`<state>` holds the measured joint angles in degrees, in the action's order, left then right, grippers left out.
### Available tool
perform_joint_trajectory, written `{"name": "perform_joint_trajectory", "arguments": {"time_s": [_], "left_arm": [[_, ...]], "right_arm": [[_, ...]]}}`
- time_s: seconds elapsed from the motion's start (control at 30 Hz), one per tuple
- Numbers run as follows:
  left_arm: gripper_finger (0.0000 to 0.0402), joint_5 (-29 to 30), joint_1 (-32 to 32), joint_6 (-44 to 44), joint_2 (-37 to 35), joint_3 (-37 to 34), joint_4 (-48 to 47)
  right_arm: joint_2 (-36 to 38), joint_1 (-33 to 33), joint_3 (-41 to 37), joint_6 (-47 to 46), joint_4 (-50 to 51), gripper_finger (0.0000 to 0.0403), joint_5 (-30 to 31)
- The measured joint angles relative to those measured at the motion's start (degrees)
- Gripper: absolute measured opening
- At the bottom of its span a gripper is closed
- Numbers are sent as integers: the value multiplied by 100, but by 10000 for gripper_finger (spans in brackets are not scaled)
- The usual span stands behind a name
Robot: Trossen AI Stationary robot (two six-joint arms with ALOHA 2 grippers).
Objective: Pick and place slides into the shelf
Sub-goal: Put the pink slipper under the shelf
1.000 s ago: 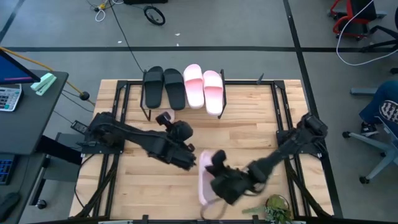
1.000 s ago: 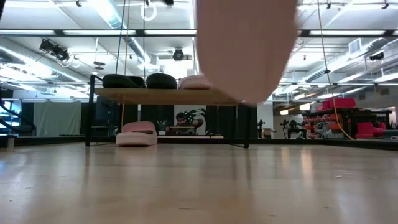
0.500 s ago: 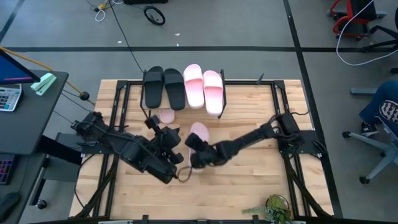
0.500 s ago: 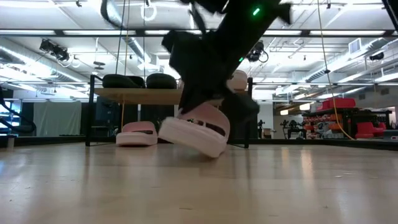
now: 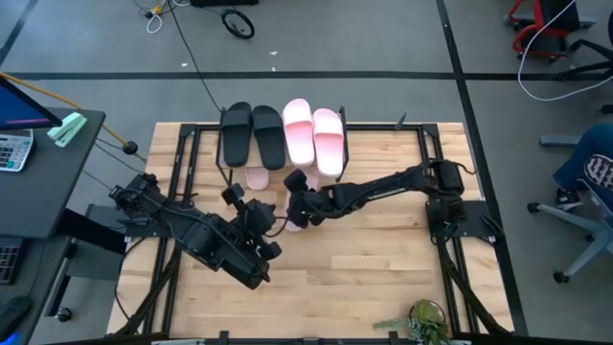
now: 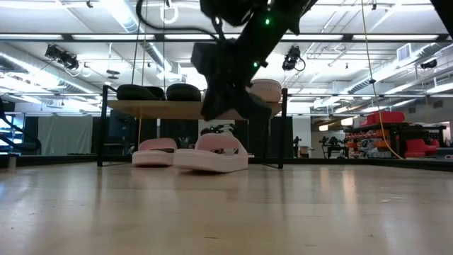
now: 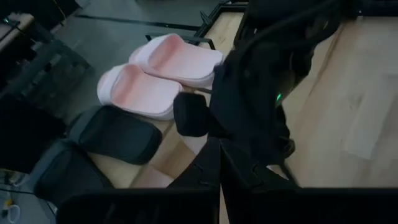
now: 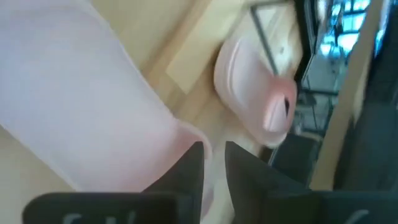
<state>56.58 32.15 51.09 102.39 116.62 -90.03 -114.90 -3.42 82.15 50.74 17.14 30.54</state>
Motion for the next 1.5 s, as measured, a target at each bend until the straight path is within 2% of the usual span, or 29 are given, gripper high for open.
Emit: {"name": "perform_joint_trajectory", "arguments": {"time_s": [0.1, 0.17, 0.23, 0.3, 0.4, 0.5, 0.6, 0.7, 0.77, 0.9, 0.97, 1.03, 1.1, 1.33, 1.5], "left_arm": [[6, -12, 1, 109, 0, 0, 1], [11, -14, -1, 124, 0, 0, 1], [12, -14, -4, 236, 0, 0, 2], [9, -41, -4, 389, 4, 0, 8], [4, -133, -1, 431, 4, 0, 35], [9, -204, -4, 429, 4, 0, 64], [10, -312, 2, 429, 7, 0, 93], [4, -328, 57, 425, 9, 0, 93], [5, -330, 117, 397, 11, 0, 93], [13, -335, 213, 387, 11, 0, 93], [11, -335, 248, 381, 11, 0, 91], [5, -333, 279, 383, 11, 0, 91], [5, -333, 301, 378, 11, 0, 89], [14, -325, 306, 375, 39, 0, 73], [5, -334, 294, 367, 113, -4, 41]], "right_arm": [[118, -118, 0, -242, -12, 75, -248], [206, -223, 0, -739, 84, 76, -287], [280, -354, 0, -1633, 178, 75, -439], [363, -489, 0, -2626, 357, 72, -885], [411, -728, 0, -3603, 409, 55, -1495], [368, -987, 1, -4185, 421, 17, -1498], [161, -1235, 4, -4831, 419, 8, -1012], [-43, -1416, -4, -5012, 685, 4, 11], [-63, -1399, -4, -5151, 846, 4, 193], [-61, -1119, -4, -5915, 738, 3, -391], [-56, -999, -4, -6096, 539, 2, -1029], [-76, -970, -4, -6352, 201, 2, -1951], [-199, -1041, 7, -6372, -96, 2, -2334], [-559, -989, -7, -6301, -133, 1, -2047], [-651, -694, -4, -6261, -95, 0, -1541]]}}
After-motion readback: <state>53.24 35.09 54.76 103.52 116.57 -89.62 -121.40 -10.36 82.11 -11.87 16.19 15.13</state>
